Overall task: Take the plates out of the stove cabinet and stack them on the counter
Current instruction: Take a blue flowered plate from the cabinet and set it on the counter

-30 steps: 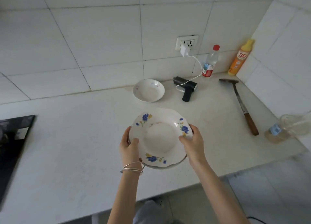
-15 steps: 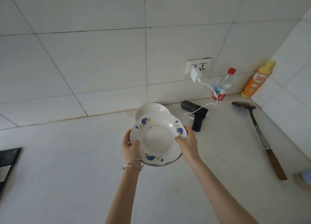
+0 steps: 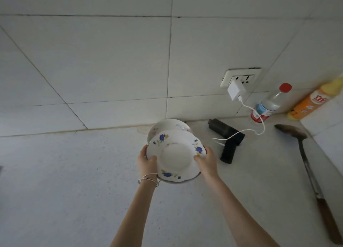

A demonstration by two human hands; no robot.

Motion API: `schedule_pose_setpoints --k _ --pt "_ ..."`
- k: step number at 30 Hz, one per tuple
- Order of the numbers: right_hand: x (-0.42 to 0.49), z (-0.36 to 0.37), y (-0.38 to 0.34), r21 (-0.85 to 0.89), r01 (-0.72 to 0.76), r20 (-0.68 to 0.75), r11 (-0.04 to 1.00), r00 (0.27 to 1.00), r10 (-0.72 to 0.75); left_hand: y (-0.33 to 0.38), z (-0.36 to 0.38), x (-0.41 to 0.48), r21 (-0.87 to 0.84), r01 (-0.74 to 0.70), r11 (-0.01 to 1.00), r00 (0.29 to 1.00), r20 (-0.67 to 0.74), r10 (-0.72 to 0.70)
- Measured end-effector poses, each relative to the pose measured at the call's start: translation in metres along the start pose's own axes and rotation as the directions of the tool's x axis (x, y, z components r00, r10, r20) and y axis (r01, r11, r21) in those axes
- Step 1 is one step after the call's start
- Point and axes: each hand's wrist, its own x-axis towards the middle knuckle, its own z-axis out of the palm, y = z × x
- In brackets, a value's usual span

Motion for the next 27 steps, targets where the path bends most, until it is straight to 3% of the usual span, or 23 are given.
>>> schedule_pose_setpoints --k 12,27 --pt "0.032 0.023 0.0 0.004 0.002 -0.04 1.0 0.999 -0.002 -0.015 0.011 0.041 0.261 0.082 0.962 0.996 -0.052 -0.071" --pt "0.062 0.04 0.001 -0.06 0.124 0.024 0.991 0.992 -0.123 -0.038 0.023 0.071 0.268 -0.114 0.957 0.993 0.004 0.118"
